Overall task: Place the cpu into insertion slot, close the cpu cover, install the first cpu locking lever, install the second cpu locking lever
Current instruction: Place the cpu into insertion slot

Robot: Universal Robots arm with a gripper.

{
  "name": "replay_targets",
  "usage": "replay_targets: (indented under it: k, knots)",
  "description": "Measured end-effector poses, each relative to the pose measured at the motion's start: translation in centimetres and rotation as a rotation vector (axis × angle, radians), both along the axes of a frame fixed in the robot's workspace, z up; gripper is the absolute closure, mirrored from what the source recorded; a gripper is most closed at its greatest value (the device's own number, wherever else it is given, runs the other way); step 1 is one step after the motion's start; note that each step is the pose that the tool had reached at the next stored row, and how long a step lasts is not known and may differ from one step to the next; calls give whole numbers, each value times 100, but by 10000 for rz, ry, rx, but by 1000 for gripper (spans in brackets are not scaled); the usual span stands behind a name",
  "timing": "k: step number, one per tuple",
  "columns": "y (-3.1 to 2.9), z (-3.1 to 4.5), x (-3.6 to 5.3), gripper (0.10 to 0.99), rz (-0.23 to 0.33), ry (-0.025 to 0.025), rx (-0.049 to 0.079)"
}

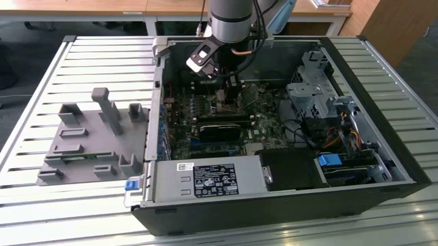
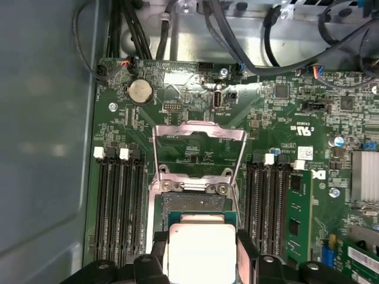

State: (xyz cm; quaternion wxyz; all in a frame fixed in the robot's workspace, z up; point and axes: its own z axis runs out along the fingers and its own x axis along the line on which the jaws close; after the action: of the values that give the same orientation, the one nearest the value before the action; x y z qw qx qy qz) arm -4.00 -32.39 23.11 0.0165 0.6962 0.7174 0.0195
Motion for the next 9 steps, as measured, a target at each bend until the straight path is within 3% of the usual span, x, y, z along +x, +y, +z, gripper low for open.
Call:
replay_targets:
  k: [9]
  knots:
    - [28,-145,0,545,-24,3,-31]
